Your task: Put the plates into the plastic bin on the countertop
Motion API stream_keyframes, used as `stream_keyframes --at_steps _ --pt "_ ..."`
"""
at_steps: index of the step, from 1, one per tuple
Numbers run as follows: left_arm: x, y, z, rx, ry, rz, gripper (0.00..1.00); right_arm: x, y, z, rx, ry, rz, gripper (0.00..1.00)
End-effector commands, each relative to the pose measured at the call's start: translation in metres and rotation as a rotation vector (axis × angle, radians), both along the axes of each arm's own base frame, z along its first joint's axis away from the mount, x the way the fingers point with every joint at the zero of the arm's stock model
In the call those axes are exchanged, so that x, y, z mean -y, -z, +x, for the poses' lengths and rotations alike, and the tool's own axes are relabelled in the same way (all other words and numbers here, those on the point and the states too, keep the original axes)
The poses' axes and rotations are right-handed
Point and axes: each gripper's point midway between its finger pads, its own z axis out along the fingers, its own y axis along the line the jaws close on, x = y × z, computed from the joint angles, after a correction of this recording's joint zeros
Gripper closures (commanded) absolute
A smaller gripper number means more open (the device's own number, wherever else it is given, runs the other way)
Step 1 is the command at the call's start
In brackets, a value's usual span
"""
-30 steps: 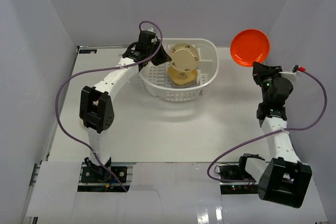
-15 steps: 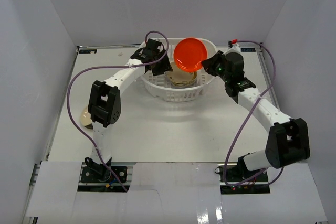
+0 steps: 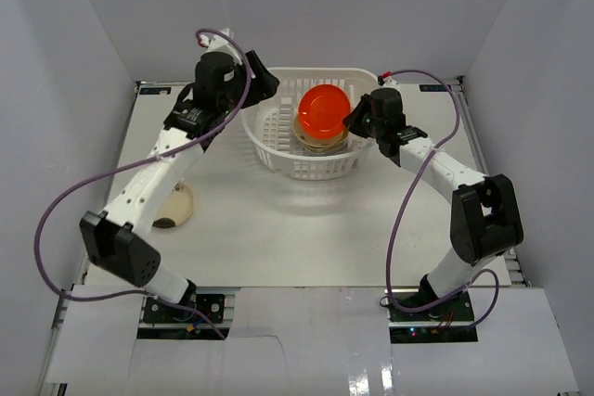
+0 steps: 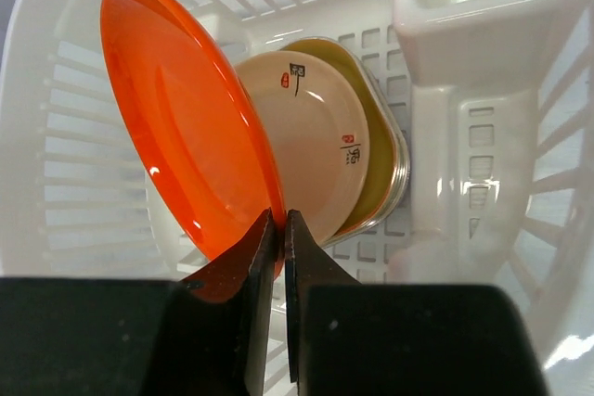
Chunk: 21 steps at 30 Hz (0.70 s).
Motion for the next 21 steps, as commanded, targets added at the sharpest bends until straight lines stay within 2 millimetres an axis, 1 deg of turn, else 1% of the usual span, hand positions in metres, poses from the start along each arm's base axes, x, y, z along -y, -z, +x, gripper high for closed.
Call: stream_keyframes --at_steps 1,2,3,4,5,6,7,8,9,10,11,12,13,14,15,16,17,18,19,20,21 --pt "-0.028 -0.025 -0.028 0.092 -0.038 0.015 0.25 -0.014 -0.015 0.009 0.023 -0.014 0.000 0.87" --pt "-0.036 -0.023 -0.046 0.100 -0.031 0.018 0.25 -0.013 -0.010 0.011 0.011 -0.008 -0.011 0.83" --pt "-0.039 -0.022 -0.056 0.109 -0.020 0.028 0.25 -0.013 -0.010 0.011 0.010 -0.003 -0.015 0.70" --pt "-0.044 -0.022 -0.065 0.117 -0.012 0.033 0.25 -0.012 -0.013 0.010 0.015 -0.001 -0.016 0.63" --pt "-0.052 -0.021 -0.085 0.131 -0.003 0.035 0.24 -0.011 -0.015 0.010 0.019 -0.001 -0.015 0.56" --pt "-0.057 -0.022 -0.095 0.146 -0.001 0.040 0.24 -0.012 -0.019 0.008 0.031 -0.009 -0.020 0.49" --pt "-0.062 -0.023 -0.105 0.159 0.004 0.043 0.25 -0.012 -0.029 0.006 0.053 -0.014 -0.017 0.47" --pt "-0.067 -0.027 -0.114 0.180 0.003 0.046 0.24 -0.015 -0.033 0.003 0.063 -0.029 -0.024 0.46" --pt "-0.080 -0.031 -0.132 0.210 -0.013 0.046 0.24 -0.016 -0.040 0.001 0.083 -0.045 -0.041 0.45" --pt "-0.092 -0.035 -0.138 0.227 -0.062 0.050 0.23 -0.019 -0.051 -0.004 0.105 -0.060 -0.043 0.45" --pt "-0.099 -0.039 -0.147 0.244 -0.078 0.043 0.20 -0.023 -0.057 -0.010 0.120 -0.079 -0.047 0.46" --pt "-0.108 -0.049 -0.163 0.281 -0.090 0.022 0.19 -0.037 -0.062 -0.022 0.138 -0.124 -0.048 0.46" --pt "-0.111 -0.055 -0.171 0.301 -0.090 0.006 0.19 -0.043 -0.071 -0.035 0.167 -0.155 -0.055 0.45" --pt "-0.112 -0.061 -0.178 0.321 -0.079 -0.012 0.18 -0.066 -0.074 -0.054 0.183 -0.210 -0.057 0.45" --pt "-0.115 -0.072 -0.190 0.354 -0.072 -0.037 0.16 -0.078 -0.081 -0.065 0.210 -0.242 -0.052 0.45" --pt "-0.116 -0.083 -0.196 0.375 -0.067 -0.057 0.16 -0.089 -0.084 -0.080 0.230 -0.273 -0.052 0.44" --pt "-0.116 -0.089 -0.202 0.383 -0.053 -0.068 0.15 -0.118 -0.091 -0.105 0.263 -0.348 -0.025 0.44" --pt "-0.116 -0.095 -0.207 0.395 -0.044 -0.077 0.15 -0.133 -0.091 -0.118 0.273 -0.387 -0.013 0.44" --pt "-0.118 -0.110 -0.216 0.426 -0.036 -0.097 0.15 -0.149 -0.087 -0.130 0.270 -0.421 -0.003 0.44" --pt "-0.117 -0.113 -0.221 0.425 -0.017 -0.105 0.14 -0.177 -0.083 -0.159 0.262 -0.496 0.021 0.44" --pt "-0.116 -0.117 -0.225 0.429 -0.008 -0.111 0.14 -0.196 -0.071 -0.167 0.250 -0.528 0.021 0.43"
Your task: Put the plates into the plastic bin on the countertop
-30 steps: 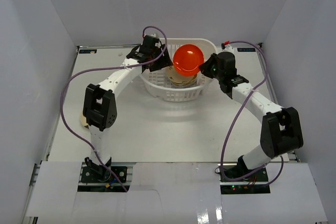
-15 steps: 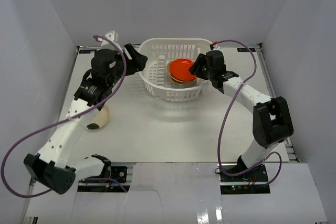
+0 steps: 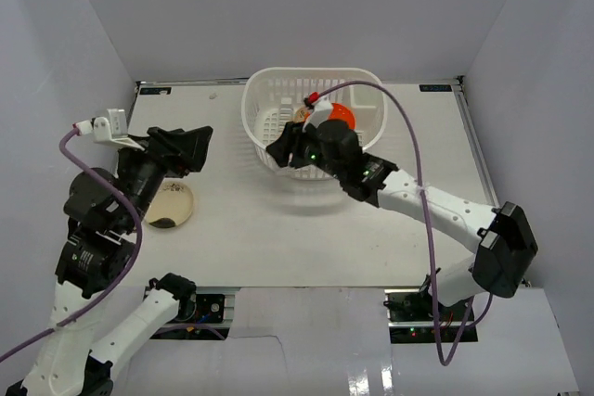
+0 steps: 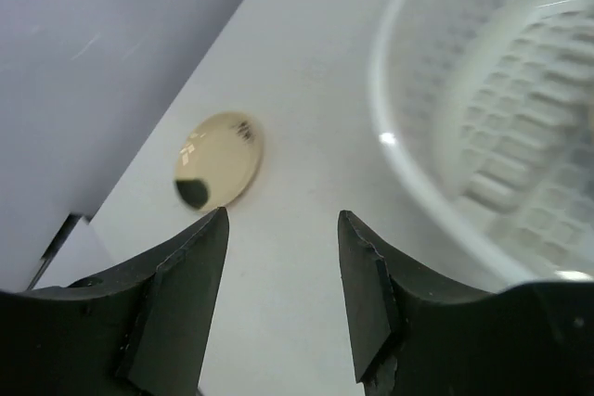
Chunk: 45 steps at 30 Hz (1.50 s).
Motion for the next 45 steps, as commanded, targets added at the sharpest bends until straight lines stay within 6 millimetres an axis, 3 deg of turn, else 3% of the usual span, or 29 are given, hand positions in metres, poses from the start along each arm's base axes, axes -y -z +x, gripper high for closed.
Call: stream_keyframes --at_steps 1,2,4,5,7,8,9,10,11,12,13,16,17,19,20,22,23,25,26,29,30,33,34,35,39,41,43,44,45 --pt "0.003 -0.011 -0.014 -0.001 0.049 -0.008 0.13 -0.056 0.025 -0.040 0.013 -0.102 -0.014 0.43" --pt "0.002 -0.014 -0.020 0.000 0.054 -0.011 0.12 -0.080 0.024 -0.062 0.008 -0.147 0.000 0.43" --pt "-0.003 -0.016 -0.028 0.009 0.053 -0.017 0.10 -0.113 0.056 -0.078 -0.027 -0.177 -0.025 0.42" --pt "-0.004 -0.011 -0.030 -0.003 0.050 -0.013 0.09 -0.126 0.054 -0.081 -0.053 -0.172 0.011 0.41" --pt "-0.008 -0.003 -0.035 -0.023 0.041 -0.010 0.07 -0.159 0.098 -0.083 -0.128 -0.189 0.006 0.41" --pt "-0.009 -0.001 -0.037 -0.029 0.039 -0.008 0.07 -0.166 0.084 -0.083 -0.130 -0.188 0.047 0.42" --pt "-0.011 0.002 -0.037 -0.037 0.033 -0.008 0.07 -0.177 0.111 -0.084 -0.170 -0.197 0.019 0.42" --pt "-0.012 0.006 -0.039 -0.052 0.030 -0.005 0.06 -0.185 0.120 -0.083 -0.186 -0.195 0.019 0.43" --pt "-0.013 0.009 -0.041 -0.055 0.031 -0.005 0.06 -0.196 0.113 -0.079 -0.197 -0.186 0.054 0.43" --pt "-0.012 0.011 -0.042 -0.059 0.035 -0.003 0.06 -0.203 0.139 -0.078 -0.230 -0.179 0.026 0.43" --pt "-0.013 0.016 -0.043 -0.070 0.035 0.002 0.06 -0.213 0.151 -0.075 -0.262 -0.168 0.032 0.42" --pt "-0.010 0.025 -0.043 -0.089 0.047 0.013 0.06 -0.227 0.170 -0.075 -0.314 -0.168 0.047 0.42" --pt "-0.009 0.029 -0.042 -0.099 0.053 0.018 0.06 -0.231 0.189 -0.075 -0.340 -0.161 0.034 0.42" --pt "-0.005 0.034 -0.043 -0.110 0.071 0.019 0.06 -0.244 0.187 -0.073 -0.377 -0.156 0.081 0.42" --pt "-0.004 0.035 -0.042 -0.114 0.077 0.016 0.06 -0.248 0.204 -0.073 -0.401 -0.150 0.072 0.42" --pt "-0.001 0.039 -0.042 -0.125 0.091 0.016 0.06 -0.260 0.204 -0.072 -0.441 -0.147 0.120 0.41" --pt "-0.001 0.040 -0.042 -0.127 0.091 0.015 0.06 -0.264 0.218 -0.073 -0.463 -0.152 0.116 0.42" --pt "-0.001 0.043 -0.042 -0.128 0.088 0.016 0.06 -0.276 0.216 -0.071 -0.490 -0.152 0.157 0.42" --pt "-0.002 0.042 -0.043 -0.127 0.087 0.015 0.06 -0.275 0.231 -0.068 -0.503 -0.128 0.133 0.43" --pt "-0.001 0.043 -0.042 -0.125 0.088 0.017 0.06 -0.278 0.239 -0.058 -0.548 -0.097 0.177 0.48" --pt "-0.001 0.043 -0.042 -0.124 0.088 0.019 0.06 -0.278 0.239 -0.055 -0.567 -0.103 0.194 0.50" --pt "0.000 0.044 -0.040 -0.127 0.090 0.020 0.06 -0.278 0.243 -0.050 -0.581 -0.072 0.229 0.76" --pt "-0.001 0.043 -0.040 -0.125 0.088 0.021 0.06 -0.278 0.239 -0.049 -0.570 -0.069 0.248 0.92" --pt "-0.002 0.042 -0.040 -0.119 0.080 0.028 0.06 -0.270 0.239 -0.049 -0.554 -0.053 0.248 0.92" --pt "-0.015 0.027 -0.039 -0.079 0.021 0.044 0.06 -0.257 0.206 -0.061 -0.468 -0.086 0.285 0.92" --pt "-0.019 0.005 -0.041 -0.036 0.007 0.034 0.06 -0.247 0.161 -0.068 -0.380 -0.107 0.328 0.92" --pt "-0.024 -0.013 -0.042 0.005 -0.016 0.031 0.05 -0.241 0.131 -0.078 -0.263 -0.134 0.299 0.92" --pt "-0.027 -0.028 -0.046 0.035 -0.025 0.022 0.05 -0.233 0.090 -0.078 -0.191 -0.120 0.330 0.92" --pt "-0.029 -0.035 -0.047 0.052 -0.029 0.020 0.05 -0.223 0.087 -0.082 -0.125 -0.127 0.275 0.92"
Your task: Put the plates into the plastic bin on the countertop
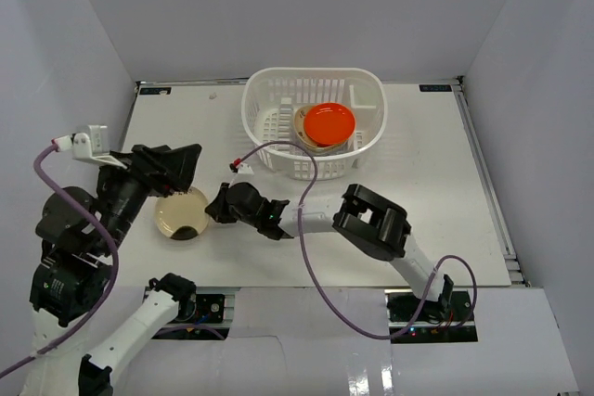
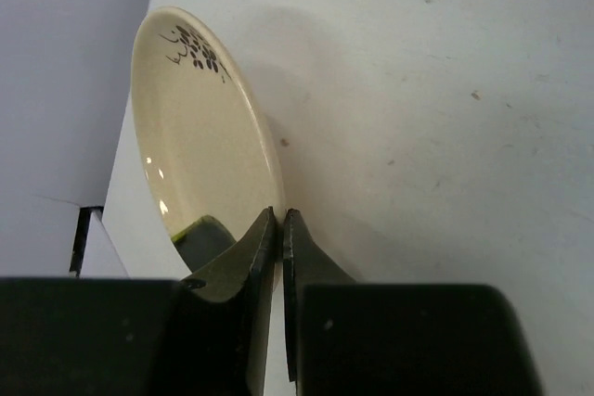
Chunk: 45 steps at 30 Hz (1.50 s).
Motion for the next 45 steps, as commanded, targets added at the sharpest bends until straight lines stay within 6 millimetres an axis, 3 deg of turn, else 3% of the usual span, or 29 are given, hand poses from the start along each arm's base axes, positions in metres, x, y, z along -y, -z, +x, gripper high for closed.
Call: stream_keyframes --at_steps 1,2,3,4,5,6,7,8,10,11,12,13,14,16,19,20,21,25,29,32,36,39,41,42,44,45 --pt "-0.015 -0.045 -0.007 0.117 -0.055 -0.019 0.05 0.016 -0.164 0.003 0.310 0.051 0.188 0.92" --pt "-0.017 -0.050 -0.010 0.129 -0.059 -0.023 0.02 0.030 -0.177 0.009 0.345 0.098 0.175 0.92" --pt "-0.020 -0.055 -0.014 0.146 -0.066 -0.031 0.02 0.049 -0.170 0.014 0.409 0.108 0.104 0.92" --pt "-0.025 -0.056 -0.016 0.153 -0.084 -0.039 0.02 0.070 -0.208 0.016 0.461 0.146 0.131 0.92" --pt "-0.027 -0.056 -0.017 0.157 -0.091 -0.044 0.02 0.092 -0.214 0.030 0.491 0.204 0.086 0.92" --pt "-0.029 -0.052 -0.019 0.159 -0.097 -0.049 0.02 0.110 -0.210 0.036 0.512 0.226 0.039 0.92" --pt "-0.030 -0.049 -0.020 0.153 -0.105 -0.060 0.02 0.134 -0.237 0.042 0.553 0.257 0.043 0.92" --pt "-0.030 -0.044 -0.020 0.149 -0.104 -0.064 0.02 0.161 -0.236 0.065 0.547 0.301 -0.004 0.92" --pt "-0.028 -0.023 -0.015 0.116 -0.108 -0.065 0.02 0.202 -0.249 0.084 0.542 0.336 0.006 0.92" --pt "-0.029 -0.016 -0.012 0.107 -0.119 -0.062 0.02 0.232 -0.245 0.111 0.526 0.370 -0.018 0.92" --pt "-0.027 0.005 -0.004 0.066 -0.130 -0.042 0.02 0.250 -0.244 0.125 0.515 0.397 -0.031 0.92" --pt "-0.029 0.013 -0.002 0.056 -0.143 -0.038 0.02 0.265 -0.250 0.135 0.515 0.410 -0.040 0.92" --pt "-0.031 0.023 0.002 0.035 -0.165 -0.028 0.02 0.295 -0.248 0.159 0.507 0.477 -0.081 0.92" --pt "-0.029 0.050 0.009 -0.017 -0.173 -0.004 0.02 0.329 -0.239 0.186 0.474 0.516 -0.148 0.92" --pt "-0.029 0.084 0.019 -0.085 -0.198 0.025 0.02 0.347 -0.216 0.207 0.403 0.506 -0.178 0.92" --pt "-0.029 0.091 0.020 -0.099 -0.202 0.031 0.02 0.363 -0.212 0.218 0.384 0.532 -0.183 0.92" --pt "-0.032 0.098 0.022 -0.111 -0.219 0.040 0.02 0.365 -0.197 0.223 0.338 0.515 -0.188 0.92" --pt "-0.036 0.127 0.026 -0.166 -0.254 0.078 0.02 0.381 -0.173 0.238 0.255 0.511 -0.205 0.92" --pt "-0.035 0.143 0.030 -0.200 -0.260 0.097 0.02 0.381 -0.161 0.241 0.218 0.505 -0.225 0.90" --pt "-0.032 0.136 0.031 -0.197 -0.247 0.088 0.02 0.380 -0.158 0.244 0.197 0.488 -0.253 0.46" --pt "-0.023 0.120 0.032 -0.178 -0.204 0.060 0.02 0.378 -0.188 0.239 0.252 0.450 -0.246 0.21" --pt "-0.009 0.109 0.032 -0.149 -0.135 0.018 0.02 0.368 -0.231 0.221 0.340 0.355 -0.194 0.06" --pt "0.000 0.101 0.033 -0.126 -0.095 -0.021 0.02 0.368 -0.254 0.208 0.398 0.320 -0.179 0.02" --pt "0.004 0.100 0.034 -0.124 -0.082 -0.033 0.02 0.373 -0.275 0.194 0.443 0.321 -0.164 0.08" --pt "0.011 0.091 0.035 -0.103 -0.049 -0.063 0.02 0.380 -0.291 0.178 0.489 0.322 -0.159 0.10" --pt "0.013 0.087 0.035 -0.095 -0.037 -0.070 0.02 0.388 -0.316 0.158 0.548 0.332 -0.132 0.10"
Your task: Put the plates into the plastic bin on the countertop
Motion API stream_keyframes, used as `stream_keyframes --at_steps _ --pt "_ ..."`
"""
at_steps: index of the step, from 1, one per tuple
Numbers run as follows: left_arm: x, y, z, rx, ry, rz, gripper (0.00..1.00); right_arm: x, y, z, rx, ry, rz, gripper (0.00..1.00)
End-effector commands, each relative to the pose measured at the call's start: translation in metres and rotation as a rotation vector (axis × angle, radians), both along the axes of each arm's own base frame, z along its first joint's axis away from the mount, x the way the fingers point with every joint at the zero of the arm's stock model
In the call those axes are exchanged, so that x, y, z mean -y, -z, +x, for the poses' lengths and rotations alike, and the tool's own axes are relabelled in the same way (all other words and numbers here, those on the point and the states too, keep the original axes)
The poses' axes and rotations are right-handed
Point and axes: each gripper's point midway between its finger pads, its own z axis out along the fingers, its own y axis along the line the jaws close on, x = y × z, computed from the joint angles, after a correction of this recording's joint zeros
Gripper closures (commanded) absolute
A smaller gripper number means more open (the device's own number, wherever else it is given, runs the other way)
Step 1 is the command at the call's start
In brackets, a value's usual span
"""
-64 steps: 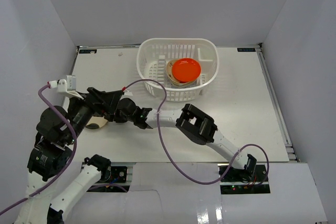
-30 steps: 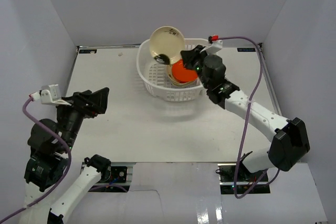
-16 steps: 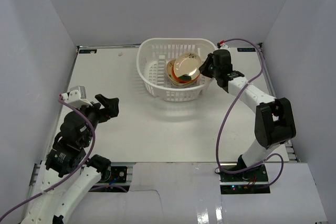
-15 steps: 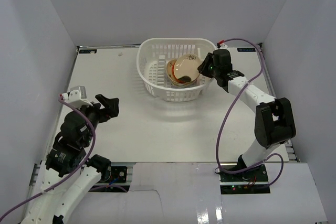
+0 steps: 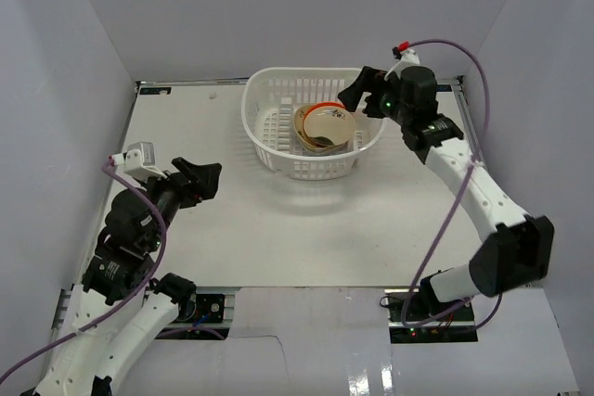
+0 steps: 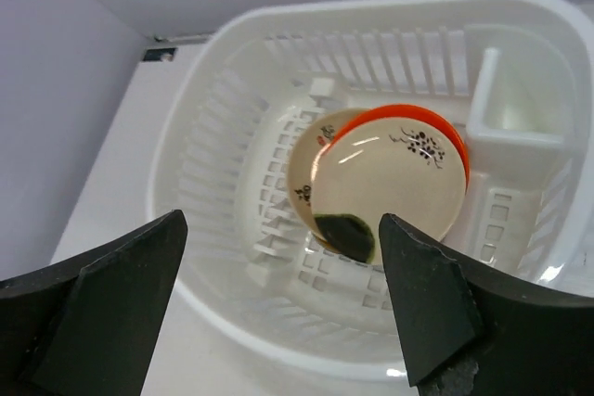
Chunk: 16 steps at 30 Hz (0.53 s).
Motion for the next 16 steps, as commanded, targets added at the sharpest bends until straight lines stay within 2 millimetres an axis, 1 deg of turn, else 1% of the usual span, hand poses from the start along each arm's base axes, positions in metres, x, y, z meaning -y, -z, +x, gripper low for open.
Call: stream_keyframes --at_steps 1,2,3,4,5,6,7,8,9,10,11,13,14,15,16 --pt "0.018 -0.040 0.000 0.089 0.086 -0.085 0.02 0.013 -0.076 -0.052 0.221 -0.061 0.031 0.10" --pt "0.023 -0.047 -0.002 0.104 0.113 -0.094 0.02 0.017 -0.080 -0.065 0.245 -0.065 0.037 0.10" --pt "0.024 -0.053 -0.003 0.115 0.125 -0.098 0.02 0.026 -0.104 -0.092 0.321 -0.072 0.067 0.10" --pt "0.025 -0.067 -0.006 0.144 0.137 -0.107 0.02 0.031 -0.106 -0.103 0.349 -0.067 0.074 0.10" --pt "0.027 -0.074 -0.007 0.159 0.150 -0.108 0.02 0.043 -0.107 -0.127 0.386 -0.054 0.081 0.10" --pt "0.027 -0.082 -0.009 0.178 0.155 -0.110 0.02 0.053 -0.107 -0.135 0.405 -0.015 0.078 0.10" --pt "0.026 -0.089 -0.012 0.197 0.158 -0.111 0.02 0.063 -0.099 -0.143 0.394 0.014 0.060 0.10" --pt "0.023 -0.103 -0.017 0.231 0.158 -0.119 0.02 0.076 -0.098 -0.161 0.424 0.050 0.058 0.10" --pt "0.021 -0.109 -0.020 0.251 0.158 -0.114 0.02 0.096 -0.095 -0.164 0.429 0.143 0.038 0.10" --pt "0.019 -0.114 -0.024 0.271 0.158 -0.116 0.02 0.104 -0.092 -0.170 0.431 0.170 0.032 0.10" --pt "0.016 -0.119 -0.029 0.293 0.156 -0.122 0.02 0.113 -0.090 -0.186 0.448 0.191 0.034 0.10" --pt "0.015 -0.120 -0.035 0.321 0.165 -0.120 0.02 0.122 -0.087 -0.198 0.473 0.208 0.022 0.10" --pt "0.016 -0.112 -0.034 0.314 0.171 -0.110 0.02 0.126 -0.091 -0.209 0.505 0.209 0.033 0.10" --pt "0.014 -0.111 -0.039 0.327 0.173 -0.104 0.02 0.128 -0.088 -0.211 0.508 0.213 0.027 0.10" --pt "0.015 -0.101 -0.039 0.311 0.178 -0.093 0.02 0.131 -0.090 -0.216 0.524 0.215 0.024 0.10"
